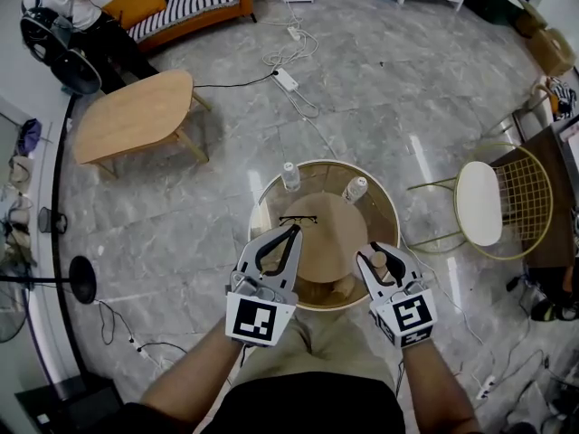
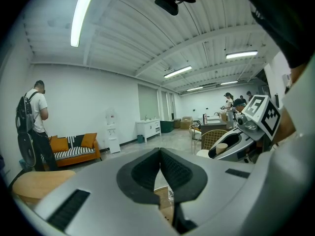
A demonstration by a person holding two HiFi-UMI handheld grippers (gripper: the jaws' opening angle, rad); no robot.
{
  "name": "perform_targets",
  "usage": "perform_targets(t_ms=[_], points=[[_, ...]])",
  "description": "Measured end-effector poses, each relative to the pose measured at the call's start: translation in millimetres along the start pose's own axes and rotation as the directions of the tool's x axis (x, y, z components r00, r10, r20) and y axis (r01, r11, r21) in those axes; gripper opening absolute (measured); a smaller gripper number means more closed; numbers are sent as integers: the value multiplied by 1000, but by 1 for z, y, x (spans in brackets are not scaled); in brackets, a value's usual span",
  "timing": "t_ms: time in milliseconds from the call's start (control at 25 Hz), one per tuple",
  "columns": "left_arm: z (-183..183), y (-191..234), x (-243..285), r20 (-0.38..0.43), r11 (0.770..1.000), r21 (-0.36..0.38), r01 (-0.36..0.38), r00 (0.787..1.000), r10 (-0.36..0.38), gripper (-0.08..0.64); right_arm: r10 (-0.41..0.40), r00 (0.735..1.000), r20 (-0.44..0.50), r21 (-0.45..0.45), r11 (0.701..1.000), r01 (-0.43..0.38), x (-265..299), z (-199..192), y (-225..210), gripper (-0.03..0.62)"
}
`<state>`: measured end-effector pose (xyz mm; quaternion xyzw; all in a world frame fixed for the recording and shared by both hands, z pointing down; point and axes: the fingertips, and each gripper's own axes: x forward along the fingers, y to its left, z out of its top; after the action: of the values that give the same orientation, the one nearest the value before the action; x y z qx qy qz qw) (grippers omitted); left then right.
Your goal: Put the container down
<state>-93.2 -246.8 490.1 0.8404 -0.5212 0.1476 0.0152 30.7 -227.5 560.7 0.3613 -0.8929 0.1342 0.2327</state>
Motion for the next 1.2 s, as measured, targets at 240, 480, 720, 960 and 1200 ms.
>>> perform_targets(t_ms=[240, 480, 720, 960, 1200], points=[[-17, -7, 11, -7, 1000, -20, 1, 1000, -1, 15, 5, 1000, -17, -27, 1000, -5, 14, -19, -4, 132], [-29, -18, 15, -23, 1000, -9, 19, 1000, -19, 15, 139, 988, -61, -127, 981, -145, 21, -40, 15, 132], [-46, -20, 19, -41, 1000, -8, 17, 999, -17, 15, 231, 964, -129, -133, 960, -248, 32, -66, 30, 132], [-61, -20, 30, -52, 1000, -19, 14, 999, -15, 15, 230, 961, -155, -134, 959, -251, 54, -93, 19, 132], [-77, -16, 44, -74, 1000, -22, 12, 997, -14, 15, 167, 973, -157, -73, 981, -180, 77, -122, -8, 130]])
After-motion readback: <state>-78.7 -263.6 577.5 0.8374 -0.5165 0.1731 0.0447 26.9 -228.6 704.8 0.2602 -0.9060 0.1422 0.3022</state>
